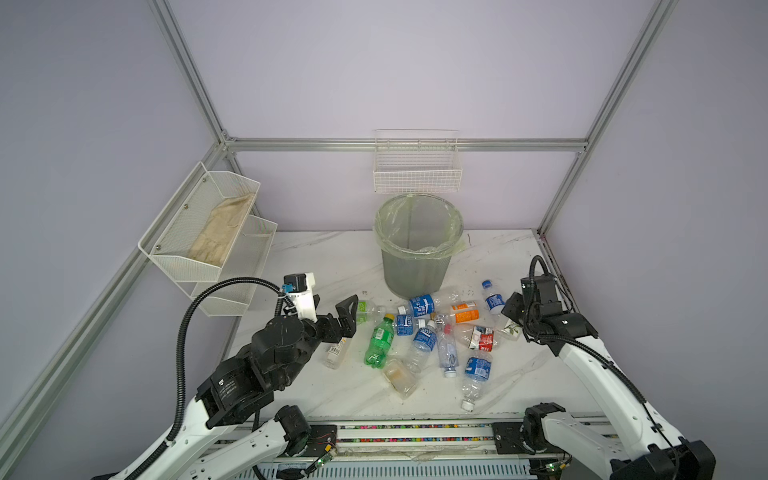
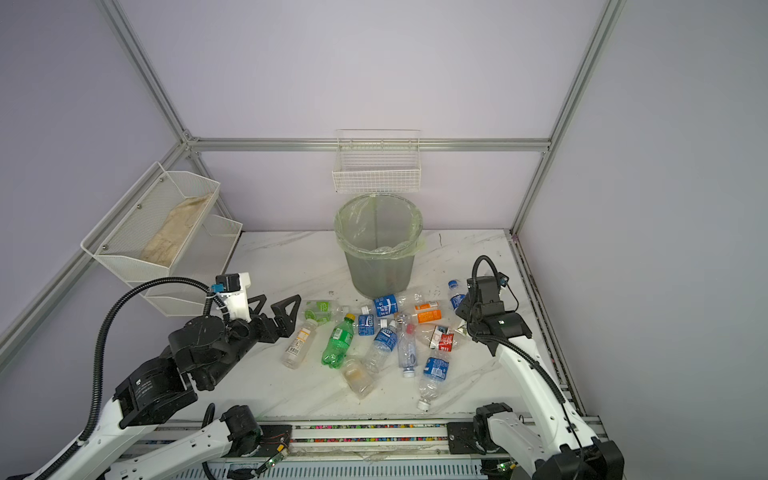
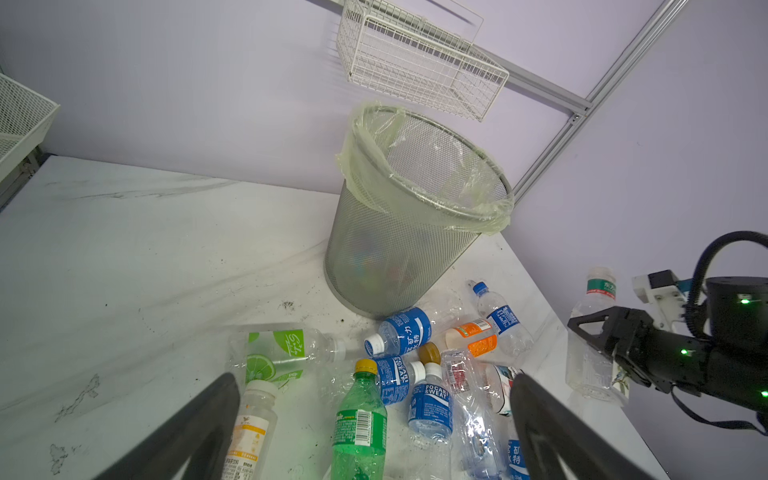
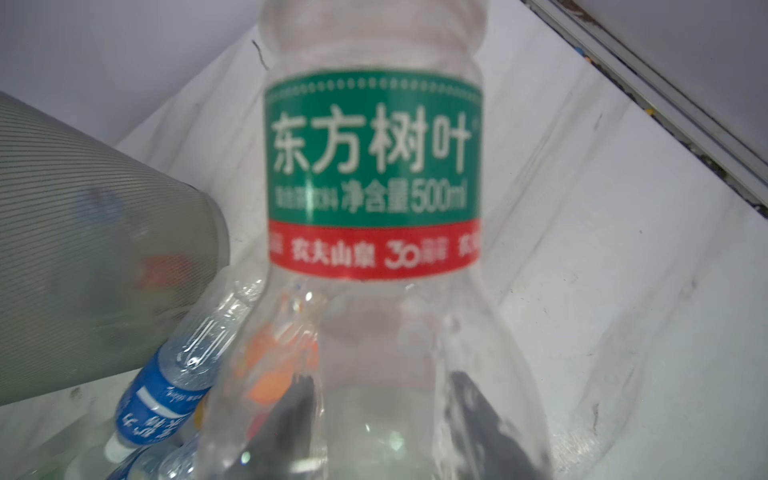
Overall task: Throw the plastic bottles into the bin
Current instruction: 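Lift the green-labeled bottle with the right gripper toward the bin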
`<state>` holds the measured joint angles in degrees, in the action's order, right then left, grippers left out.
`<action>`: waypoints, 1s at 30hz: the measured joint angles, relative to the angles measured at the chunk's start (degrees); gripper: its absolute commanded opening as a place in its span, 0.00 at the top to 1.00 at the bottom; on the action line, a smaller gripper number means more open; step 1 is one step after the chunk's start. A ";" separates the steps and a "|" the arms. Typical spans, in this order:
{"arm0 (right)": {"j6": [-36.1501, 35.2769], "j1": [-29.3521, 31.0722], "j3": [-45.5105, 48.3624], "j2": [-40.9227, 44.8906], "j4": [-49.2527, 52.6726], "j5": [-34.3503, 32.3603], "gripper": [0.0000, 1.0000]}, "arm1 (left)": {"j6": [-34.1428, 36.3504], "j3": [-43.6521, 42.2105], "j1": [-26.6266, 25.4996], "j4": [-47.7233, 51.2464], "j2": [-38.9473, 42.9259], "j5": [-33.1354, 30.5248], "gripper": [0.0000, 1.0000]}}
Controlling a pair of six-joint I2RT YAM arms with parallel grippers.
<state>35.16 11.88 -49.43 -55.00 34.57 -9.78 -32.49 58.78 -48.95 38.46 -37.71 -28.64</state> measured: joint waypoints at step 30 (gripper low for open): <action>-4.83 0.00 -20.11 2.64 -13.20 28.37 1.00 | -5.05 -3.41 0.00 -0.50 -1.99 4.42 0.00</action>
<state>30.33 11.88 -69.54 -52.36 21.37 18.59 -37.54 55.37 -48.95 37.95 -39.70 -24.23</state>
